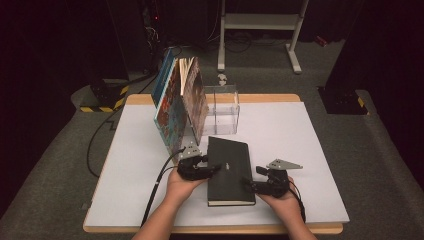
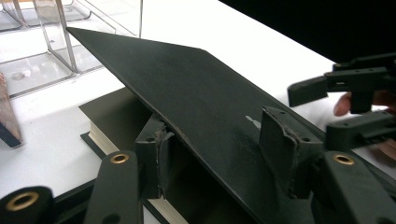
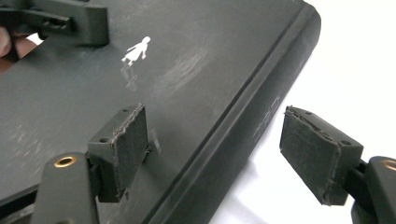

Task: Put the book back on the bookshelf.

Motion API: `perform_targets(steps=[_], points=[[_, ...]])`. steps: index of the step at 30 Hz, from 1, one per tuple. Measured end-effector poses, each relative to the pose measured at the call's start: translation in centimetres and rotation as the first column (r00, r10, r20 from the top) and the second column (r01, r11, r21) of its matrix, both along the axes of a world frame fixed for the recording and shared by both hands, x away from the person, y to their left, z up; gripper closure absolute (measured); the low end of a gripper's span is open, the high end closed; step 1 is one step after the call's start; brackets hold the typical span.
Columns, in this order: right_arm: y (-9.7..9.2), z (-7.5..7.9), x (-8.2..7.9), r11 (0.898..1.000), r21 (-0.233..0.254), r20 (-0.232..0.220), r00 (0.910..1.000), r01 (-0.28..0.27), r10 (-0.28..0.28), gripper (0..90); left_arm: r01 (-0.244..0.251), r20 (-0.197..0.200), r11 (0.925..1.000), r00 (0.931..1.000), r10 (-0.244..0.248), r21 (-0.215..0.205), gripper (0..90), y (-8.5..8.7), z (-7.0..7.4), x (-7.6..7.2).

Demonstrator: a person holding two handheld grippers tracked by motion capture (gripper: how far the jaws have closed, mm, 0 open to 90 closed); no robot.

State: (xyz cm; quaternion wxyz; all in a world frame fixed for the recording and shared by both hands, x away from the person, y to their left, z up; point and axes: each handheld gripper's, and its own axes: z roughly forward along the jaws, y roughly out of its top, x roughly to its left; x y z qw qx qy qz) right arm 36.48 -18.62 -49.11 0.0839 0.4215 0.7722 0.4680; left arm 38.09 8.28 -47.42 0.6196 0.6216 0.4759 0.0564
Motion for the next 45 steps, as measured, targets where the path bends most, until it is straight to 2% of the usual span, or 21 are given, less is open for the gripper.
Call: perform_targets(steps=[5, 13, 15, 28, 37, 43, 45], points=[[0.4, 0.1, 0.9, 1.0, 0.003, 0.004, 1.0, 0.003, -0.003, 23.2, 0.01, -0.01, 0.9999, 0.9999, -0.01, -0.01, 45.9, 0.2, -0.1, 0.1], [0.9, 0.2, 1.3, 1.0, 0.008, 0.008, 0.9999, 0.009, -0.009, 23.2, 0.007, -0.015, 0.9999, 0.9999, -0.007, -0.013, 45.8, 0.2, -0.1, 0.1], [1.0, 0.2, 1.4, 1.0, 0.005, 0.009, 1.0, 0.003, -0.003, 23.2, 0.0, -0.018, 0.9997, 0.9998, -0.001, -0.025, 45.8, 0.2, 0.0, 0.0], [0.9, 0.1, 1.1, 1.0, 0.008, 0.009, 0.9999, 0.006, -0.006, 23.4, 0.011, -0.012, 0.9999, 0.9999, -0.011, 0.002, 44.9, 0.3, -0.1, -0.1], [0.7, -0.1, 1.1, 1.0, 0.025, -0.009, 1.0, 0.004, -0.004, 23.3, 0.028, 0.072, 0.9992, 0.9969, -0.03, 0.031, 46.0, 0.2, -0.2, -0.6], [0.5, -0.2, 1.0, 0.999, 0.036, -0.01, 0.9999, 0.004, -0.003, 23.3, 0.037, 0.138, 0.9986, 0.9896, -0.041, 0.037, 46.4, 0.1, 0.0, -1.1], [0.4, -0.2, 1.0, 0.999, 0.044, -0.012, 0.9999, 0.003, -0.002, 23.1, 0.043, 0.159, 0.9985, 0.9861, -0.048, 0.033, 49.8, 0.0, 0.1, -1.3]])
